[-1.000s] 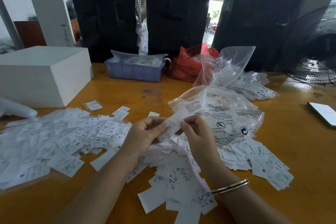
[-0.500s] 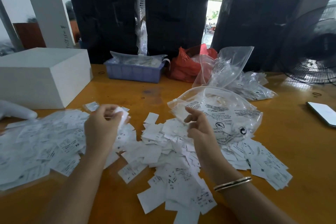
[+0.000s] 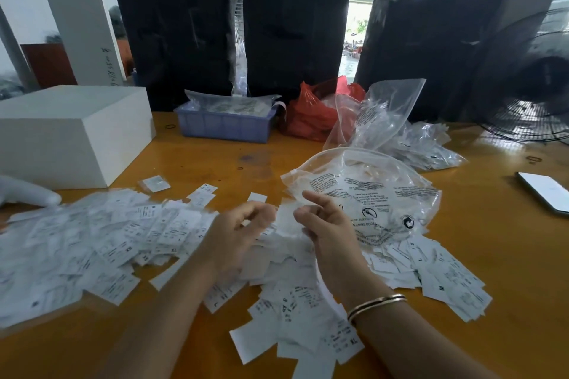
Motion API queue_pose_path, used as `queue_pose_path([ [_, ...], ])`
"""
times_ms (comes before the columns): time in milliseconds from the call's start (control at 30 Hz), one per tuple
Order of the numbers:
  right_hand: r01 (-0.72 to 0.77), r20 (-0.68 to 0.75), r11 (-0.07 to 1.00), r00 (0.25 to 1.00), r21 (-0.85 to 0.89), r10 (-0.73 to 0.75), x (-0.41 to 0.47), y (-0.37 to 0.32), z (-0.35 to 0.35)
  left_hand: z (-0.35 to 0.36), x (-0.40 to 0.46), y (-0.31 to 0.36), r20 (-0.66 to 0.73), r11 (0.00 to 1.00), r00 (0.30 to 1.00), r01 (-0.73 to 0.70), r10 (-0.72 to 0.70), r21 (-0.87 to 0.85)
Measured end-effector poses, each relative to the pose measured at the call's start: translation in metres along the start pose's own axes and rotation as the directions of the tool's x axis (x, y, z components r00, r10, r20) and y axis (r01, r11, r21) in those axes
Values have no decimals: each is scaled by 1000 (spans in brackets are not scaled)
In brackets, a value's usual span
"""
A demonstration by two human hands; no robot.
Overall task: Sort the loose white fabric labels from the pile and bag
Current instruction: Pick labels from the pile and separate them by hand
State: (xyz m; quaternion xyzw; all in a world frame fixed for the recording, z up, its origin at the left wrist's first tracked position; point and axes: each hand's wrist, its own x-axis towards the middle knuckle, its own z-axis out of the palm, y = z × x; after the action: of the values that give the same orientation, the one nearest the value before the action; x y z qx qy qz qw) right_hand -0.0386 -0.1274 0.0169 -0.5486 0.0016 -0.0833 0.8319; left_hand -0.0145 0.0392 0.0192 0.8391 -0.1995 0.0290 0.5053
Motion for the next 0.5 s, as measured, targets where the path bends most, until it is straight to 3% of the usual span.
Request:
queue_pose_path([
  [67,11,19,999,1000,-35,-10,1,1,5,8,2,-1,-16,999,1000,3,-4,-46],
  [133,27,17,995,1000,-94,-26,3,4,9,10,4,-2,-120,992,992,11,-27,-126],
  [200,98,56,957,995,-271,-86,3,7,14,5,5,-5,-231,958,966,46,-115,-284],
  [233,170,107,874,985,-455,-136,3,9,17,2,6,-7,-276,925,945,61,-173,-374],
  [300,336,281,457,942,-824,-186,3,20,18,-3,8,-9,-324,849,905,70,-275,-524],
  [367,454,444,59,886,-889,-130,4,30,20,-5,8,-11,-338,795,881,68,-332,-603],
  [433,515,524,-106,845,-851,-105,4,36,23,-5,10,-11,-335,783,871,85,-359,-616],
  [500,527,548,-162,826,-834,-131,4,35,22,-3,11,-10,-323,769,870,94,-372,-632],
])
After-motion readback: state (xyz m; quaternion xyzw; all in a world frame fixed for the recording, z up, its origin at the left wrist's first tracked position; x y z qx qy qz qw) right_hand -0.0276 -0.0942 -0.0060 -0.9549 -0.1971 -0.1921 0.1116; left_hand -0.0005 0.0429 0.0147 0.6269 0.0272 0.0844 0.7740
